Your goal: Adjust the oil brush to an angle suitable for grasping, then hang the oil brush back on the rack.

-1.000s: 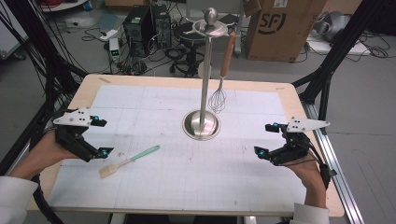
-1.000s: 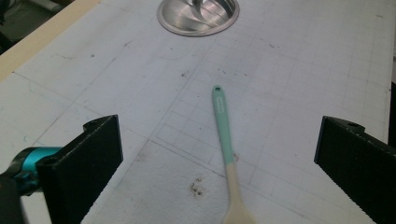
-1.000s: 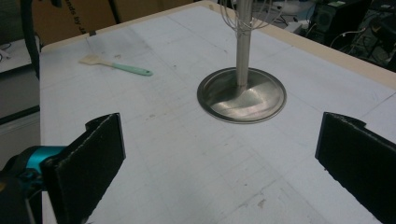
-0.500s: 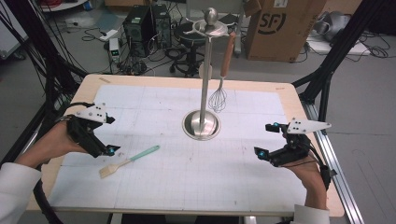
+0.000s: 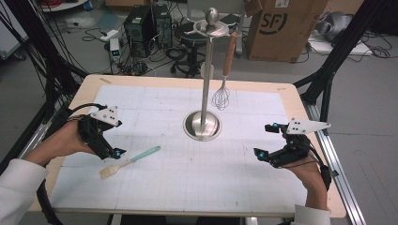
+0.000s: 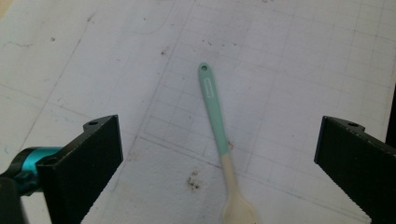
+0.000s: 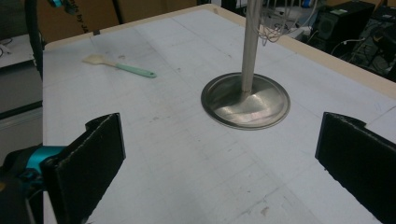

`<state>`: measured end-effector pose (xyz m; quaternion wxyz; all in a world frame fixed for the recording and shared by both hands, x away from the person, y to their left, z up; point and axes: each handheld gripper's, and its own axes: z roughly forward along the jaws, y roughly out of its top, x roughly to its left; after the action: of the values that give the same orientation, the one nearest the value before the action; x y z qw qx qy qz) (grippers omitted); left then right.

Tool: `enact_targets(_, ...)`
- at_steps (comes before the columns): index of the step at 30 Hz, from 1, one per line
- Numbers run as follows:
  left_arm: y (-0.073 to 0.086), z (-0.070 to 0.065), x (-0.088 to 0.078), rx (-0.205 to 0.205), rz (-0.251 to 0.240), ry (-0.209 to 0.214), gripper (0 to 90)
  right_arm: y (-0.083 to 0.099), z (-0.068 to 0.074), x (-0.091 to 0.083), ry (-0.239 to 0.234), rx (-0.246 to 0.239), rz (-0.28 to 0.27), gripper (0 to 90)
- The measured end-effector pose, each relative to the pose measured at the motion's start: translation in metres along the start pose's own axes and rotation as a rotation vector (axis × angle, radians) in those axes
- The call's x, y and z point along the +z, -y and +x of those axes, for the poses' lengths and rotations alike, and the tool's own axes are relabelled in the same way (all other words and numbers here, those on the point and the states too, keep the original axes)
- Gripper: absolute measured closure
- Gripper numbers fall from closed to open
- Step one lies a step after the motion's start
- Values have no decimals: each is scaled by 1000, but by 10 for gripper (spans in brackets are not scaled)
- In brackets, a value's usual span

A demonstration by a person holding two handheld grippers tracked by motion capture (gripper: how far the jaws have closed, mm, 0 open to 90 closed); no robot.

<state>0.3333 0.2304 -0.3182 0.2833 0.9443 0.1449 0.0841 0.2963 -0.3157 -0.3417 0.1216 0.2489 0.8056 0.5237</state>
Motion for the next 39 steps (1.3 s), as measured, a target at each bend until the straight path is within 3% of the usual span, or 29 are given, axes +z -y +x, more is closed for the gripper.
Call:
enact_targets(10, -6, 2, 17, 1, 77, 9, 16, -1, -1, -1, 4, 2, -1, 0)
enact_targets(12, -7, 3, 21, 14, 115, 10, 16, -1, -1, -1, 5, -1, -7, 0)
enact_targets(17, -8, 1, 30, 7, 140, 20, 16, -1, -2, -1, 6, 2, -3, 0)
enact_targets(18, -9, 2, 31, 21, 165, 25, 16, -1, -2, -1, 9, 4, -2, 0)
enact_targets(31, 0, -3, 59, -15, 216, 68, 17, -1, 1, -2, 8, 1, 7, 0)
enact_targets(33, 2, -1, 62, -1, 245, 77, 16, 0, 1, -2, 9, -4, 6, 0)
enact_targets(35, 4, -4, 67, -27, 239, 76, 17, 0, 1, -2, 13, 2, 10, 0)
enact_targets(39, 6, -3, 72, -5, 287, 68, 17, 0, 1, -2, 9, -1, 10, 0)
